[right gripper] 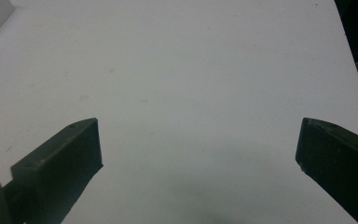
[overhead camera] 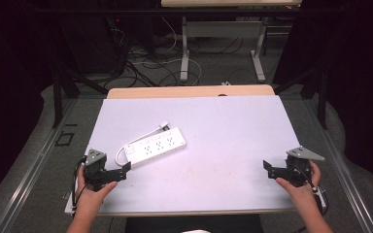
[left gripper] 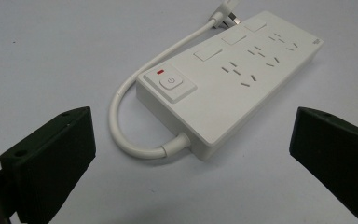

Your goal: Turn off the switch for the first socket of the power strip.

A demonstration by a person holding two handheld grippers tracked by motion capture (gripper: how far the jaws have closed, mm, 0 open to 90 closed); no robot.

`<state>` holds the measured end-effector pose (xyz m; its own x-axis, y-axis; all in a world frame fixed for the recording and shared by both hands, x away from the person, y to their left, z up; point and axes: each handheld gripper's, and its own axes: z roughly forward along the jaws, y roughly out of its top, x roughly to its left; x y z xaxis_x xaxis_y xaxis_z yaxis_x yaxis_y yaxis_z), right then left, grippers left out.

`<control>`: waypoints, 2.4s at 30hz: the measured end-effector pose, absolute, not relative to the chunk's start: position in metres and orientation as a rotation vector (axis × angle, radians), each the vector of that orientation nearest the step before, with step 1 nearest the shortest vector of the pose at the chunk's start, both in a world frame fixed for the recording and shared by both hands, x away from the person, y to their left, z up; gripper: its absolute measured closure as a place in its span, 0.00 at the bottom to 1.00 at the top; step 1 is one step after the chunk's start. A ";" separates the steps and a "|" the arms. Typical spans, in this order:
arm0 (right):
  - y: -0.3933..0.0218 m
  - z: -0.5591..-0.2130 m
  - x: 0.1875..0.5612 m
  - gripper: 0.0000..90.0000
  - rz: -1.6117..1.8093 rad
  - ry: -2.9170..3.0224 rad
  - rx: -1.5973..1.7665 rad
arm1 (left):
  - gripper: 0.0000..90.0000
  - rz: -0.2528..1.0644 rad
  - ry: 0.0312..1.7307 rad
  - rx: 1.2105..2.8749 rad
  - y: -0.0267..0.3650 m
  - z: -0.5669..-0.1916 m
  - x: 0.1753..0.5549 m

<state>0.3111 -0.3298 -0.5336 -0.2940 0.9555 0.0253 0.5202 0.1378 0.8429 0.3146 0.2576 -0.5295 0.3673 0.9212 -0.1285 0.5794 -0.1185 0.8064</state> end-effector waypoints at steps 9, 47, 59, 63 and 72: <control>-0.329 -0.538 0.314 0.01 1.055 1.872 1.398 | 0.00 0.537 1.304 1.813 0.254 -0.529 0.316; -0.318 -0.538 0.311 0.04 1.058 1.912 1.345 | 0.18 0.549 1.299 1.818 0.253 -0.512 0.316; -0.318 -0.539 0.312 0.05 1.065 1.908 1.347 | 0.26 0.536 1.308 1.810 0.254 -0.507 0.318; -0.318 -0.540 0.312 0.05 1.064 1.913 1.346 | 0.31 0.532 1.306 1.821 0.254 -0.506 0.318; -0.319 -0.540 0.312 0.06 1.062 1.923 1.346 | 0.41 0.533 1.323 1.830 0.256 -0.502 0.319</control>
